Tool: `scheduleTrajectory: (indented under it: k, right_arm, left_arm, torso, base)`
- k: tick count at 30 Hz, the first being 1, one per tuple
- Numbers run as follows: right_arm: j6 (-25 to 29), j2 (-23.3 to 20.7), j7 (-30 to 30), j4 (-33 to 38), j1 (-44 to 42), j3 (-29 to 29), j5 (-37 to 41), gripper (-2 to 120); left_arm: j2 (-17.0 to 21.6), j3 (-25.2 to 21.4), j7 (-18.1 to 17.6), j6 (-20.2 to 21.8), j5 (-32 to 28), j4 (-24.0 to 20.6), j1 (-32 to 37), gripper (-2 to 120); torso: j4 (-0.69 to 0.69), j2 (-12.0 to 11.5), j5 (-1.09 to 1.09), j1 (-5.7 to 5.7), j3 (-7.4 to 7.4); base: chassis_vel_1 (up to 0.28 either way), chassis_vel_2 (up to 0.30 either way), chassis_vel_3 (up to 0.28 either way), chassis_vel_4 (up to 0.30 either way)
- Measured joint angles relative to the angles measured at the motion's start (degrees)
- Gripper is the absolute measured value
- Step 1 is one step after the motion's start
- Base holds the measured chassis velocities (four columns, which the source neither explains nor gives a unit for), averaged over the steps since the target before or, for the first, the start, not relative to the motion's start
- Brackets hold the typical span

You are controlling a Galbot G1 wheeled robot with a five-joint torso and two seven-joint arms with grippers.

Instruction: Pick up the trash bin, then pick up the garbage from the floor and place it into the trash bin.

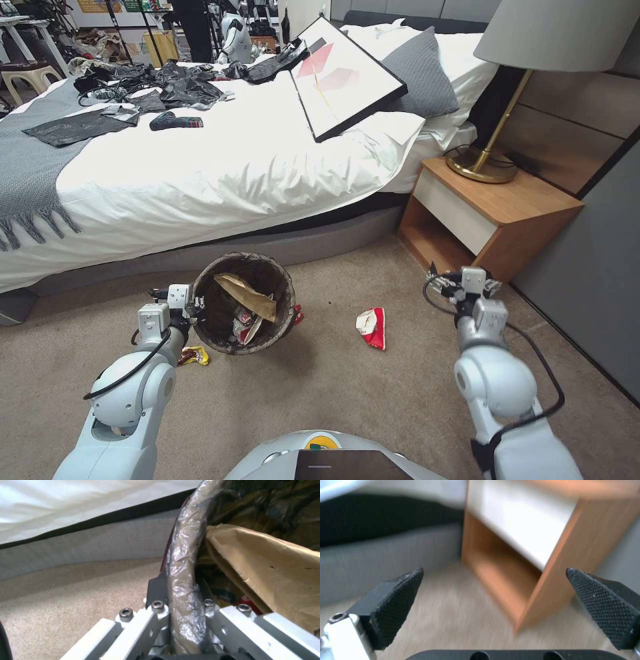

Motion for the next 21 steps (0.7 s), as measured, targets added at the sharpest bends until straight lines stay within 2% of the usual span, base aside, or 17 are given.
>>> scheduleTrajectory:
  k: [2,3,5,8,10,11,13,14,15,18,21]
  right_arm:
    - [-4.1,-1.5,2.7,-0.7,2.4,-0.7,6.8,100]
    - [-4.1,-1.5,2.7,-0.7,2.4,-0.7,6.8,100]
    - [-6.7,-4.4,5.4,-2.7,6.3,-2.5,13.9,100]
    - [-7.3,-6.7,6.1,-5.0,9.6,-5.0,16.9,100]
    - [-7.5,-9.7,7.5,-9.9,15.0,-10.3,21.4,100]
    - [-7.5,-9.7,7.5,-9.9,15.0,-10.3,21.4,100]
    - [-7.4,-10.7,8.1,-13.8,18.3,-14.8,24.2,100]
    - [-7.4,-10.6,8.7,-17.8,21.2,-19.3,27.1,100]
    - [-7.4,-10.6,8.7,-17.8,21.2,-19.3,27.1,100]
    - [-7.2,-9.1,8.2,-22.9,24.5,-25.2,30.2,100]
    - [-7.1,-7.7,7.5,-26.6,26.2,-27.9,30.9,100]
  left_arm:
    - [0.0,-0.1,0.0,0.0,0.0,0.0,0.0,3]
    - [0.0,-0.1,0.0,0.0,0.0,0.0,0.0,3]
    - [0.0,-0.2,0.0,0.0,0.1,0.0,0.1,3]
    - [0.0,-0.2,0.0,0.0,0.3,0.0,0.2,3]
    - [-0.3,-0.2,-0.1,0.0,0.6,0.1,0.2,3]
    - [-0.3,-0.2,-0.1,0.0,0.6,0.1,0.2,3]
    - [-0.5,-0.1,-0.1,0.0,0.7,0.3,0.1,3]
    - [-0.5,-0.3,-0.1,0.0,0.7,0.6,0.1,3]
    - [-0.5,-0.3,-0.1,0.0,0.7,0.6,0.1,3]
    - [-0.3,-0.9,-0.1,0.0,0.7,0.9,0.2,3]
    - [-0.3,-1.0,-0.1,0.0,0.7,1.1,0.2,3]
  torso:
    - [0.01,0.0,0.01,0.0,0.0]
    - [0.01,0.0,0.01,0.0,0.0]
    - [0.01,0.0,0.0,0.0,0.0]
    - [0.01,0.0,0.0,0.0,0.0]
    - [0.02,0.0,0.0,0.0,0.0]
    - [0.02,0.0,0.0,0.0,0.0]
    - [0.01,0.0,0.0,0.0,0.01]
    - [0.01,0.0,-0.01,0.0,0.01]
    - [0.01,0.0,-0.01,0.0,0.01]
    - [0.01,0.0,0.0,0.0,0.01]
    - [0.02,0.0,-0.01,0.0,0.0]
  base:
    - [0.0,0.0,0.0,0.0]
    - [0.0,0.0,0.0,0.0]
    - [0.0,0.0,0.0,0.0]
    - [0.0,0.0,0.0,0.0]
    - [0.0,0.0,0.0,0.0]
    - [0.0,0.0,0.0,0.0]
    - [0.0,0.0,0.0,0.0]
    - [0.0,0.0,0.0,0.0]
    - [0.0,0.0,0.0,0.0]
    - [0.0,0.0,0.0,0.0]
    - [0.0,0.0,0.0,0.0]
